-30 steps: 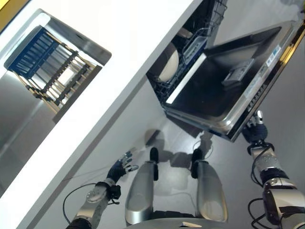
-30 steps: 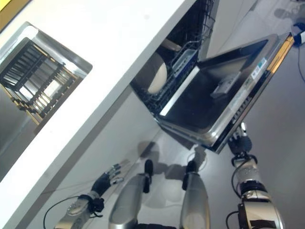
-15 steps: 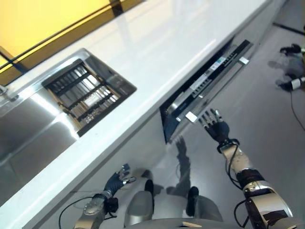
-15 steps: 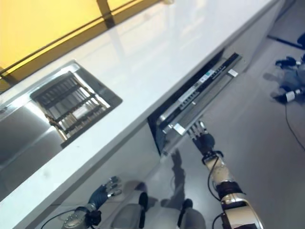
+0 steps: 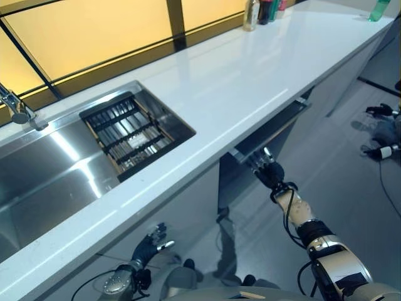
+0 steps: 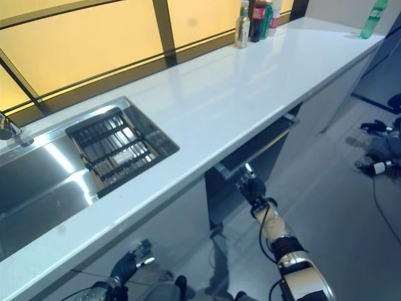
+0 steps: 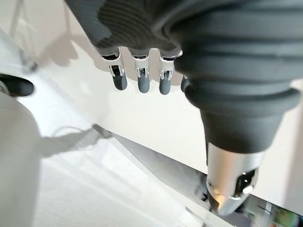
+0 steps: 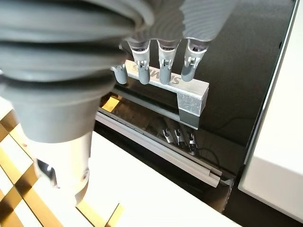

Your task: Pick up plates and place into dishwasher.

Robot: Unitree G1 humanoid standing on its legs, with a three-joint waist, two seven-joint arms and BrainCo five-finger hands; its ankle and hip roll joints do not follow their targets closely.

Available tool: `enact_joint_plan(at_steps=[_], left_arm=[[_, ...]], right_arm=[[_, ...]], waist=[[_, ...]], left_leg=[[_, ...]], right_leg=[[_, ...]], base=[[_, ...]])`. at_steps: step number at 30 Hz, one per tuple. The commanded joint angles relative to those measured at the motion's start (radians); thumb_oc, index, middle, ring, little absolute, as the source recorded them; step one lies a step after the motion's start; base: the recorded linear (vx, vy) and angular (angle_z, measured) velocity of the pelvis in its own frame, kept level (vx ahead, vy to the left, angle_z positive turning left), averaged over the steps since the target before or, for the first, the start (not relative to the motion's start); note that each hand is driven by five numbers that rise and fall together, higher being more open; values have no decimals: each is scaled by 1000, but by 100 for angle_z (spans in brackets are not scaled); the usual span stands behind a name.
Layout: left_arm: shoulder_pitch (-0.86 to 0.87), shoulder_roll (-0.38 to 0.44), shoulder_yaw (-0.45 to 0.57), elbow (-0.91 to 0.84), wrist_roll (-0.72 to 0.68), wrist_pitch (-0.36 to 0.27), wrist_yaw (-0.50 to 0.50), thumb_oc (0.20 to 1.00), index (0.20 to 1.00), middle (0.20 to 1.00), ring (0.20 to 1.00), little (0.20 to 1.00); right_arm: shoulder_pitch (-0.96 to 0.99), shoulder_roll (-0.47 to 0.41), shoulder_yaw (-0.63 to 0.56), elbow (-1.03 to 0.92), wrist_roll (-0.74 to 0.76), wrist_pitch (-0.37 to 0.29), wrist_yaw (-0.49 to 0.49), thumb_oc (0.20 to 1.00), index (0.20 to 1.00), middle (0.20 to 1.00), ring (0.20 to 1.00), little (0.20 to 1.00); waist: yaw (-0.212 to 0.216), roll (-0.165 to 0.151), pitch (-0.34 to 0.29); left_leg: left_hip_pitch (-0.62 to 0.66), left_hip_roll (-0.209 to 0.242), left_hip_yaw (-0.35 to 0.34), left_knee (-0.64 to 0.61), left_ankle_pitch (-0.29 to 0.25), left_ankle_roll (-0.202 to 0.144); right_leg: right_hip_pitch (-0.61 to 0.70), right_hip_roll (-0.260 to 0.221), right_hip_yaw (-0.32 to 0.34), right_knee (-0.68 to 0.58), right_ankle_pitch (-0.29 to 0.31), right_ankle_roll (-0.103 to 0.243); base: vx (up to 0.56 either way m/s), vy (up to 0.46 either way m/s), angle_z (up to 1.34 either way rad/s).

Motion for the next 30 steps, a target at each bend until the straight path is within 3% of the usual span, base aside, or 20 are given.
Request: enact_joint_plan(at_steps=[1, 12, 16, 22, 26, 30], left_arm=[[10, 41, 24, -105, -36, -50, -21, 1000, 1000, 1000, 1000, 1000], [15, 22, 100, -241, -99, -45, 10, 1000, 1000, 1000, 1000, 1000], [-9, 31, 113, -288, -129, -13, -6, 1000, 1000, 1000, 1000, 1000], [-34, 37, 117, -339, -149, -15, -8, 1000, 1000, 1000, 1000, 1000], [-21, 28, 142, -379, -176, -12, -12, 1000, 1000, 1000, 1000, 1000], [-10, 15, 154, -420, -187, -11, -31, 1000, 1000, 1000, 1000, 1000]], right_arm=[[-74, 30, -16, -82, -13, -54, 45, 1000, 1000, 1000, 1000, 1000], [215, -19, -142, -256, -143, -207, -89, 1000, 1000, 1000, 1000, 1000], [325, -12, -234, -301, -119, -259, -101, 1000, 1000, 1000, 1000, 1000], [370, -23, -312, -315, -88, -342, -150, 1000, 1000, 1000, 1000, 1000], [399, -9, -328, -416, -156, -397, -193, 1000, 1000, 1000, 1000, 1000], [437, -1, -292, -569, -303, -399, -188, 1000, 1000, 1000, 1000, 1000]], waist=[[42, -52, -33], [-30, -73, -51], [-70, -82, -61], [-94, -91, -63], [-109, -88, -63], [-129, -85, -65]], left_leg=[[-22, 9, 25, -25, 49, 5], [5, -1, 82, -27, 18, 35], [18, 10, 151, -80, 42, 36], [7, 18, 170, -125, 68, 27], [11, 15, 176, -126, 65, 33], [23, 12, 181, -121, 57, 40]], right_leg=[[116, -48, 14, -157, 72, 40], [96, -56, 59, -160, 93, 55], [97, -58, 18, -165, 101, 70], [82, -52, 0, -193, 113, 74], [79, -52, 10, -197, 117, 75], [76, -49, 31, -191, 114, 73]], base=[[4, 56, 5], [-2, 24, -1], [-21, -3, 2], [-76, -12, 8], [-19, 4, -2], [-7, 14, -6]])
